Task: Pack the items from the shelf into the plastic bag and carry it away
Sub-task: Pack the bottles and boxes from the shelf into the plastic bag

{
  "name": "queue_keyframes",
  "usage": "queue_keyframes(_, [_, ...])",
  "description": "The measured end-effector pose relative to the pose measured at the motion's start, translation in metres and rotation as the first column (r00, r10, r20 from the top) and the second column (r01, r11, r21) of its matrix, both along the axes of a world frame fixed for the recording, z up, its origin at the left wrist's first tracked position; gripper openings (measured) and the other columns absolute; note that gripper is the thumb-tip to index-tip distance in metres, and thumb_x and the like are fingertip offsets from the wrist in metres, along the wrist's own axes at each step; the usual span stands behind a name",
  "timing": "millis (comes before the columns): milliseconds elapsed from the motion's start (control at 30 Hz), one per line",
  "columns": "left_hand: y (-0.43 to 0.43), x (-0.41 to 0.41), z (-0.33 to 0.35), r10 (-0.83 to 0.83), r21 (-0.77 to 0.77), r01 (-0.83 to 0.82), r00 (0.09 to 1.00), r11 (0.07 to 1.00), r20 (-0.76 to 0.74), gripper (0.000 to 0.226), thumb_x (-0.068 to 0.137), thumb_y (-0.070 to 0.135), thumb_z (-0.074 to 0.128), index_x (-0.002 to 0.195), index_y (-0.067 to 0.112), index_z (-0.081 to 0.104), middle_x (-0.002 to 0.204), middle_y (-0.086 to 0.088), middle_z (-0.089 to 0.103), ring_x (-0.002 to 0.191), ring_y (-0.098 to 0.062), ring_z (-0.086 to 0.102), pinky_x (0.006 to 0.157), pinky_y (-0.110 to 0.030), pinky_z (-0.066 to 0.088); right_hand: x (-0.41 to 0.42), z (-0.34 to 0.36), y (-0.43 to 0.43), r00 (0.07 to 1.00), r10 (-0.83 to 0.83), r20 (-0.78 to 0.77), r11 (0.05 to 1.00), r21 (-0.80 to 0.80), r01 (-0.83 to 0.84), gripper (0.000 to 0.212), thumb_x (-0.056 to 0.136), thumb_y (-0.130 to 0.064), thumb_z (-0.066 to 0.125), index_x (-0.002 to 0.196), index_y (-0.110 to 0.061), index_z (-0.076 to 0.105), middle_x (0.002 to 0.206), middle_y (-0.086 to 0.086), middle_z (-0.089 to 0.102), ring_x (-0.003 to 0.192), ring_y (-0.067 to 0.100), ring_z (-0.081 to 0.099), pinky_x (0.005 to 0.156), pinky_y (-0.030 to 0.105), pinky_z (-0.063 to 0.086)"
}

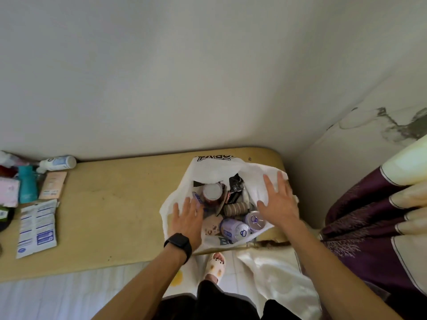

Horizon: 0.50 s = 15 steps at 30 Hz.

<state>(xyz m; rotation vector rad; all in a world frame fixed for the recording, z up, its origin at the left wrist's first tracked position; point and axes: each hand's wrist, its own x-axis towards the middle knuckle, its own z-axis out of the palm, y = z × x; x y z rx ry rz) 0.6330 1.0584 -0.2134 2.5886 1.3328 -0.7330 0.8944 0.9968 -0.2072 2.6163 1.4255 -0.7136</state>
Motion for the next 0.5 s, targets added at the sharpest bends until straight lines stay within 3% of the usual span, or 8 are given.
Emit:
queue_keyframes(100, [0.019,-0.02,0.009,-0.043,0.079,0.063,0.971,0.995,-0.237,0.068,0.097,0.019,0.042,0.156,0.027,0.008,0.161,-0.012,-0.023,0.144,-0.04,-0.027,0.104,-0.069,-0.022,0.024,0.014,0.022,0.992,-0.062,0.108,0.995,-0.075,0.07,0.093,0.084,-0.066,0.052,0.154,-0.041,-0.005,0.159,0.005,-0.033,0.149,0.034,-0.018,0.113,0.068,0.011])
queue_keyframes(167, [0.034,-0.031,0.017,0.008,0.092,0.018,0.963,0.996,-0.269,0.068,0.098,0.022,0.04,0.156,0.029,0.006,0.158,-0.012,-0.029,0.142,-0.042,-0.03,0.104,-0.071,-0.022,0.032,0.022,0.029,0.988,-0.052,0.148,0.988,-0.137,0.073,0.099,0.081,-0.072,0.053,0.155,-0.038,-0.005,0.158,0.007,-0.035,0.148,0.038,-0.019,0.112,0.069,0.008])
queue_keyframes(233, [0.045,-0.034,0.027,0.133,0.072,-0.122,0.977,0.99,-0.167,0.073,0.092,0.023,0.044,0.155,0.033,0.008,0.158,-0.011,-0.029,0.144,-0.045,-0.023,0.109,-0.071,-0.011,0.033,0.022,0.028,0.986,-0.09,0.142,0.979,-0.171,0.114,0.107,0.079,-0.073,0.056,0.155,-0.034,-0.008,0.159,0.01,-0.032,0.149,0.042,-0.011,0.112,0.068,0.012])
queue_keyframes(300, [0.05,-0.034,0.032,0.368,-0.08,-0.366,0.93,0.927,0.006,0.077,0.087,0.024,0.052,0.152,0.04,0.015,0.16,-0.009,-0.026,0.143,-0.048,0.013,0.111,-0.065,0.021,0.027,0.019,0.021,0.982,-0.178,0.069,0.965,-0.184,0.188,0.109,0.078,-0.069,0.061,0.155,-0.029,-0.005,0.163,0.015,-0.009,0.146,0.045,0.012,0.108,0.063,0.028])
queue_keyframes(333, [0.051,-0.033,0.034,0.503,-0.21,-0.48,0.862,0.852,0.068,0.077,0.086,0.023,0.055,0.151,0.042,0.018,0.161,-0.01,-0.021,0.133,-0.046,0.036,0.105,-0.054,0.039,0.024,0.016,0.015,0.975,-0.22,0.018,0.957,-0.188,0.22,0.101,0.081,-0.064,0.062,0.154,-0.024,0.005,0.16,0.018,0.014,0.139,0.044,0.031,0.1,0.055,0.038])
queue_keyframes(400, [0.049,-0.031,0.034,0.68,-0.415,-0.586,0.724,0.696,0.119,0.073,0.087,0.014,0.055,0.15,0.039,0.027,0.159,-0.015,0.003,0.109,-0.038,0.057,0.088,-0.04,0.053,0.017,0.01,0.001,0.963,-0.266,-0.043,0.955,-0.151,0.257,0.061,0.093,-0.047,0.055,0.14,-0.013,0.036,0.13,0.017,0.053,0.112,0.036,0.057,0.085,0.039,0.048])
queue_keyframes(433, [0.047,-0.03,0.033,0.71,-0.459,-0.591,0.691,0.663,0.135,0.068,0.087,0.008,0.051,0.148,0.035,0.034,0.155,-0.015,0.018,0.105,-0.035,0.059,0.086,-0.038,0.055,0.014,0.006,-0.005,0.954,-0.293,-0.068,0.954,-0.081,0.288,0.043,0.098,-0.038,0.05,0.129,-0.009,0.047,0.116,0.015,0.06,0.102,0.033,0.06,0.084,0.038,0.05])
queue_keyframes(500, [0.047,-0.027,0.036,0.73,-0.483,-0.572,0.637,0.663,0.247,0.058,0.087,0.002,0.047,0.14,0.025,0.049,0.145,-0.012,0.044,0.112,-0.03,0.059,0.092,-0.037,0.052,0.012,0.008,-0.011,0.883,-0.42,-0.21,0.889,0.1,0.447,0.03,0.101,-0.028,0.045,0.118,-0.007,0.056,0.106,0.015,0.064,0.096,0.034,0.061,0.085,0.039,0.051])
